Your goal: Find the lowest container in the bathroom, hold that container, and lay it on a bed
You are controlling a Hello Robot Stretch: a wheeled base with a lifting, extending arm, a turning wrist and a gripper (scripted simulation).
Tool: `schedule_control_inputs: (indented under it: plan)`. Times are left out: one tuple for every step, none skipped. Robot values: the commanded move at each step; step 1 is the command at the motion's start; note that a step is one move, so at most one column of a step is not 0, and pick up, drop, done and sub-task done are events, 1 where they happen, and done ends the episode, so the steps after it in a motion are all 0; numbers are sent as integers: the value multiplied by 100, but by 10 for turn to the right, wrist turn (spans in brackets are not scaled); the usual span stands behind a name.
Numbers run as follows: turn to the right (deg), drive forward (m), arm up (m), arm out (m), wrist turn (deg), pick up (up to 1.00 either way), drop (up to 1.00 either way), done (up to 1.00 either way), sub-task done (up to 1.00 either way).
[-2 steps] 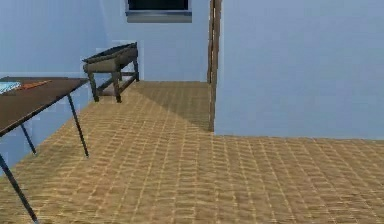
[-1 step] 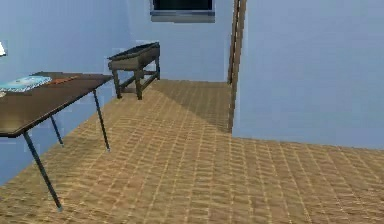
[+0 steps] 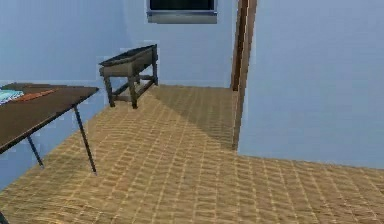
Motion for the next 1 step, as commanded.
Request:
schedule_control_inputs:
  plan:
    - [0, 100, 0, 0, 0, 0, 0, 0, 0]
